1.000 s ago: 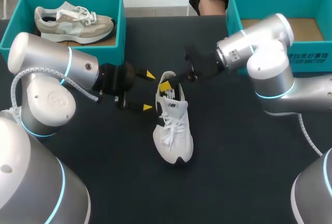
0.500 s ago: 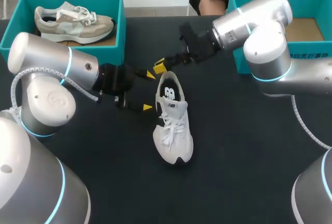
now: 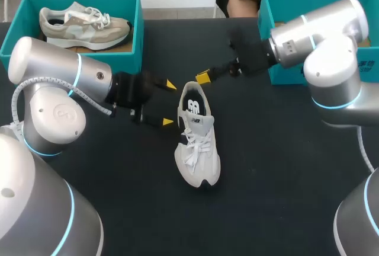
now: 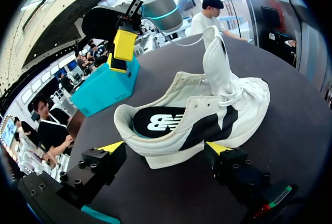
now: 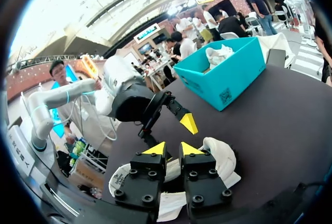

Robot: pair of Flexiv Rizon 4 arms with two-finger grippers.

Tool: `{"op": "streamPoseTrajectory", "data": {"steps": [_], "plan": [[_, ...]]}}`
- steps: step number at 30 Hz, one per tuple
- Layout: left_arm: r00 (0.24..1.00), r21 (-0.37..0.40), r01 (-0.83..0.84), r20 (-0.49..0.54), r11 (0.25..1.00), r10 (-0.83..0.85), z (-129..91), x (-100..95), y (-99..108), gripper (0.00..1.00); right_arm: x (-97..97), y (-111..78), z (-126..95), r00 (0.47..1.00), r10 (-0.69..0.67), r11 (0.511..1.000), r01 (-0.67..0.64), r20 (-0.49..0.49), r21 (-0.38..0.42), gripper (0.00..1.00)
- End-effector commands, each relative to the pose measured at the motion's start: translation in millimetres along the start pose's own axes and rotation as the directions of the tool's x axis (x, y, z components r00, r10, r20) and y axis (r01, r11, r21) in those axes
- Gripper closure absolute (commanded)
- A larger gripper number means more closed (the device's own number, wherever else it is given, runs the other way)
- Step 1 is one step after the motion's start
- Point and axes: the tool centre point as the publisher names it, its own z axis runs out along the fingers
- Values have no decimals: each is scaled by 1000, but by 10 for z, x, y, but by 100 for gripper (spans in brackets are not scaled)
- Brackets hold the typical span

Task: Take the shoe out of the shoebox, open the shoe tongue, remove and reinsert the insole, then place the shoe into the shoebox

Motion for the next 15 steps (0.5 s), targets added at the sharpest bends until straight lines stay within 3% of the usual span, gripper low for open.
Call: {"op": "streamPoseTrajectory", "data": {"steps": [1,4,6,10,15], "plan": [[1000,-14,-13,-9,1000,12,-283,20,-3,0,124,-80,-113,995,31,999,-29,93,-21,100],[1000,-14,-13,-1,1000,13,-445,-19,10,0,144,-65,-112,982,71,997,-69,174,-21,100],[1000,-9,-14,-16,1000,14,-551,-63,24,0,165,-49,-93,954,138,985,-160,267,65,100],[998,41,-11,-67,999,14,-758,-146,20,0,165,-49,-93,954,138,985,-160,267,65,100],[990,40,-35,-132,999,40,-999,-240,-11,0,165,-49,-93,954,138,985,-160,267,65,100]]}}
